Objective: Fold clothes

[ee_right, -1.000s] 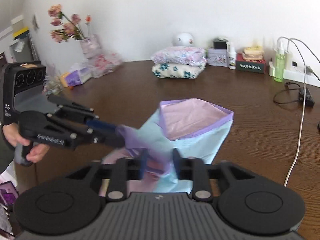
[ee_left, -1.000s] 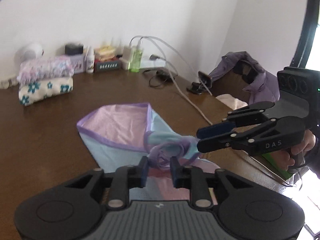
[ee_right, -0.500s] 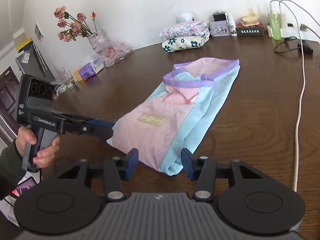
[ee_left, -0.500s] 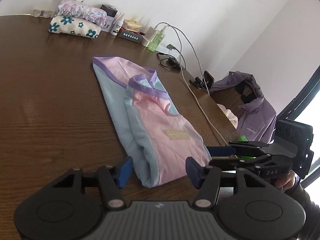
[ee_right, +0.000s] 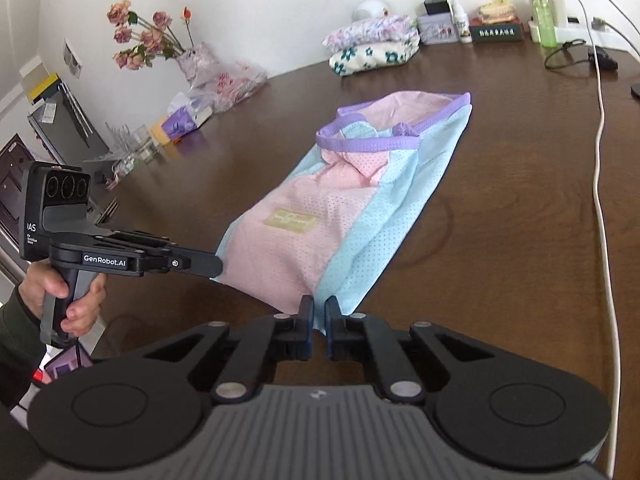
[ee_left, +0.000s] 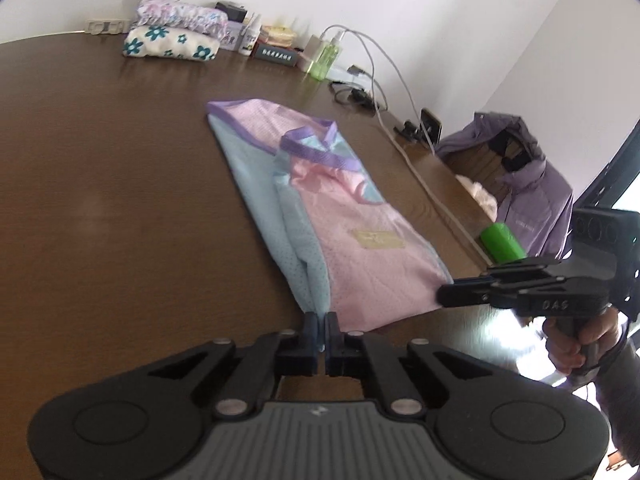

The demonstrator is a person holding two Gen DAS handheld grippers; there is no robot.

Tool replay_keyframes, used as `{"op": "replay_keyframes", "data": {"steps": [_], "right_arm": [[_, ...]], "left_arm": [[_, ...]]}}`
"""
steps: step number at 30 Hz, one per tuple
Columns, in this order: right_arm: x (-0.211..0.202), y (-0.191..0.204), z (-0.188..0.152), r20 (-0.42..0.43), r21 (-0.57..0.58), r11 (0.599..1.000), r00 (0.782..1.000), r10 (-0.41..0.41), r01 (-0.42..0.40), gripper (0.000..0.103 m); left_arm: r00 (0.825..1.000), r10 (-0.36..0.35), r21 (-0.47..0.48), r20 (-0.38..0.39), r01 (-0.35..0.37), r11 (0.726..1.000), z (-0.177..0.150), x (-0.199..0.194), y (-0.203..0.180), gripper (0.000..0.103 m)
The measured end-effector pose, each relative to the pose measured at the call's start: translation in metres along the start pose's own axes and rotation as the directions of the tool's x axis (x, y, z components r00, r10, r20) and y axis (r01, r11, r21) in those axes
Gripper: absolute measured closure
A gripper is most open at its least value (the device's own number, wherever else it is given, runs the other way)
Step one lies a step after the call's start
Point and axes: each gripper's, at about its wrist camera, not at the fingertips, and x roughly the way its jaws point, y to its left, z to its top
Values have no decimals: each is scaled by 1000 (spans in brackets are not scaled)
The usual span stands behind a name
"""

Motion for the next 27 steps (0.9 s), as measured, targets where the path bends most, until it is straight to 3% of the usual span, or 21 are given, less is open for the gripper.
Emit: {"op": "replay_keyframes", "data": {"steps": [4,5,8,11,13,15,18,23,27], "right_arm": [[-22,15,-17,-55,14,1000,998,-14,15,96],[-30,19,-20,-61,10,1000,998,-23,24,95],[-45,26,2,43,-31,999,999,-16,17,94],[-18,33,36,76,-128,991,997,-23,33,94],[14,31,60,46,-160,987,999,-17,24,94],[42,28,80,14,-168,986,1000,-1,3,94],[85,22,100,-30,-143,989,999,-39,34,94],[111,11,120,0,-75,997,1000,0,0,91],[81,16,120,76,-116,992,997,-34,43,84]], "left_arm": [[999,-23,8,-32,23,1000,-30,-33,-9,99],[999,-32,-1,-26,32,999,-30,-40,-9,93],[999,-30,34,37,29,999,-5,-42,-15,78],[997,1,84,72,-7,996,26,-17,-29,77],[998,24,118,51,-30,993,40,8,-37,77],[996,75,145,39,-80,986,42,22,-41,76],[994,109,157,11,-109,981,33,31,-38,75],[992,123,146,14,-124,981,29,28,-32,74],[992,123,119,31,-126,985,34,21,-25,63]]}}
